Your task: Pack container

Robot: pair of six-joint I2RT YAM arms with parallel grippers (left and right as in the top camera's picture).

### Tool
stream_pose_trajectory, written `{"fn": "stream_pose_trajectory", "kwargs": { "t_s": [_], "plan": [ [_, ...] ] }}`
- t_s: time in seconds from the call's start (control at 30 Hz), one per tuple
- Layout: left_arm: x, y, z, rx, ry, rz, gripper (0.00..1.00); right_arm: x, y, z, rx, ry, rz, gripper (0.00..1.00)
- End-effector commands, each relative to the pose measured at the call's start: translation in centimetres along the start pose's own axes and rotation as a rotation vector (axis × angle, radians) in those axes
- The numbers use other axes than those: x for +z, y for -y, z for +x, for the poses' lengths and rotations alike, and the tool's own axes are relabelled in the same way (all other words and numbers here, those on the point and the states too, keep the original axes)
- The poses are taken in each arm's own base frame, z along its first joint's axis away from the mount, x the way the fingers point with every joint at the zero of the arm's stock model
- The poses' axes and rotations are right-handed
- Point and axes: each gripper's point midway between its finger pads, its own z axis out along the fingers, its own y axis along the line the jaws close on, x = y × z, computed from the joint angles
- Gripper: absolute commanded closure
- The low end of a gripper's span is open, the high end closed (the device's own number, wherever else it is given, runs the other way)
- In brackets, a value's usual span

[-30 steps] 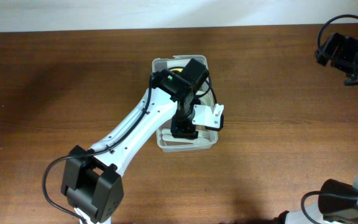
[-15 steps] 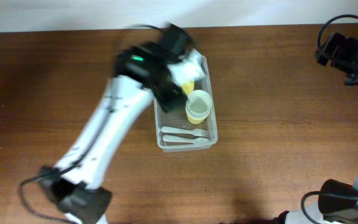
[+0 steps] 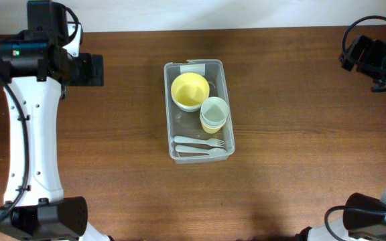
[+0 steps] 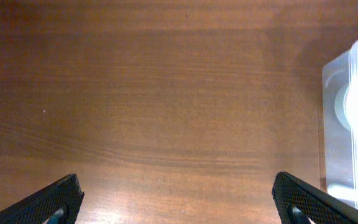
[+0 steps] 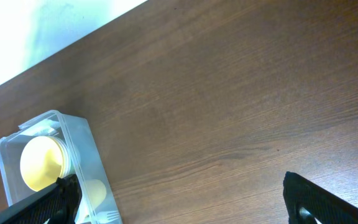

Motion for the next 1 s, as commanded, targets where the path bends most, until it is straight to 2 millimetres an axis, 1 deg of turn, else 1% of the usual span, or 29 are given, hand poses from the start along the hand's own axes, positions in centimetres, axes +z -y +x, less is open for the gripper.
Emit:
{"fn": "stream_pose_trajectory", "kwargs": {
  "t_s": [0.0,0.07,0.37,0.5,0.6,0.63,0.67,0.73,0.77,0.83,0.9,0.97],
  "plan": [
    [-0.6,-0.4,-0.8,-0.039,0.044,-0.002,0.00,-0.8,-0.1,-0.4,-0.010,0.025,-0.004,0.01],
    [-0.6,-0.4,-0.5,-0.037,0.029,-0.002,0.00,-0.8,-0.1,-0.4,-0.010,0.025,-0.004,0.01],
    [-0.6,-0.4,-0.5,-0.037,0.028,-0.002,0.00,-0.8,-0.2,-0.4,-0.011,0.027,-0.005,0.01],
    [-0.6,-0.4,-0.5,-0.037,0.028,-0.002,0.00,-2.0,-0.7,-0.3,-0.022,0.053,-0.012,0.01],
    [-0.6,-0.4,-0.5,-0.037,0.028,-0.002,0.00,-4.6,-1.9,0.0,-0.050,0.111,-0.032,0.01],
    [-0.6,-0.4,-0.5,-0.037,0.028,-0.002,0.00,-6.5,-2.4,0.3,-0.074,0.152,-0.031,0.01],
    [-0.6,-0.4,-0.5,-0.037,0.028,-0.002,0.00,-7.2,-2.4,0.4,-0.089,0.171,-0.014,0.01],
    [-0.6,-0.4,-0.5,-0.037,0.028,-0.002,0.00,-9.6,-2.0,0.5,-0.105,0.242,0.041,0.01],
    [-0.6,-0.4,-0.5,-0.037,0.028,-0.002,0.00,-11.1,-2.2,0.6,-0.139,0.295,0.054,0.01],
    [-0.6,-0.4,-0.5,-0.037,0.028,-0.002,0.00,-13.1,-3.4,0.2,-0.231,0.399,0.038,0.01],
    [-0.6,-0.4,-0.5,-0.037,0.028,-0.002,0.00,-14.7,-4.6,-0.1,-0.319,0.511,0.016,0.01],
    [-0.6,-0.4,-0.5,-0.037,0.028,-0.002,0.00,-15.7,-5.3,0.4,-0.390,0.606,0.003,0.01]
  ]
}}
